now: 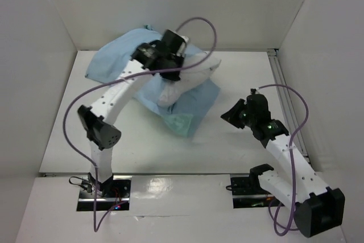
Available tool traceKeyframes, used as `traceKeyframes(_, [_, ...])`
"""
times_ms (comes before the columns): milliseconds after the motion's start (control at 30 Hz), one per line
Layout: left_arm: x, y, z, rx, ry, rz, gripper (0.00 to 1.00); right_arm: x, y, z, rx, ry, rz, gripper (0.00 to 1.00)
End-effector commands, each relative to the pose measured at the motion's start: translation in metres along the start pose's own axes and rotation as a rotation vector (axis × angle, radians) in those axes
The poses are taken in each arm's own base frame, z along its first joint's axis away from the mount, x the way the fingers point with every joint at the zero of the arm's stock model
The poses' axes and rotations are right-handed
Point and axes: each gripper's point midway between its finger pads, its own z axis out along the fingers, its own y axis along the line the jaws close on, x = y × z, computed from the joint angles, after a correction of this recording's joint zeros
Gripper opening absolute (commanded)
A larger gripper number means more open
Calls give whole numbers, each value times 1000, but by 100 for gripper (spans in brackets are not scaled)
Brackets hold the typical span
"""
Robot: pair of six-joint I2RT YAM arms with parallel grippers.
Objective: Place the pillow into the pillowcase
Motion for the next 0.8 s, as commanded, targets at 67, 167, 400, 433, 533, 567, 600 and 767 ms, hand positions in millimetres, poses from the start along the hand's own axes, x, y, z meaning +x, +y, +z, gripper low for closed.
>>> traceKeyframes(67, [-48, 28, -94, 313, -235, -157, 0, -45, 123, 6, -335, -126, -93, 18])
traceKeyframes(167, [-46, 29, -106, 391, -257, -191, 0, -52, 153, 15, -399, -126, -83, 26])
traceKeyframes(400, [-57, 38, -119, 462, -323, -228, 0, -29, 196, 81, -432, -73, -75, 47])
traceKeyframes(433, [-55, 38, -116, 460, -314, -229, 0, -24, 197, 98, -406, -74, -78, 49])
traceKeyframes(533, [-54, 36, -117, 494, -303, -248, 0, -10, 200, 125, -382, -47, -58, 56])
traceKeyframes(567, [-53, 34, -113, 502, -299, -246, 0, -3, 203, 128, -392, -37, -52, 59])
traceKeyframes(600, [-53, 37, -110, 506, -293, -261, 0, 3, 209, 129, -405, -35, -41, 62])
traceKeyframes(767, [-52, 32, -116, 540, -297, -259, 0, 9, 210, 157, -341, -69, -16, 72])
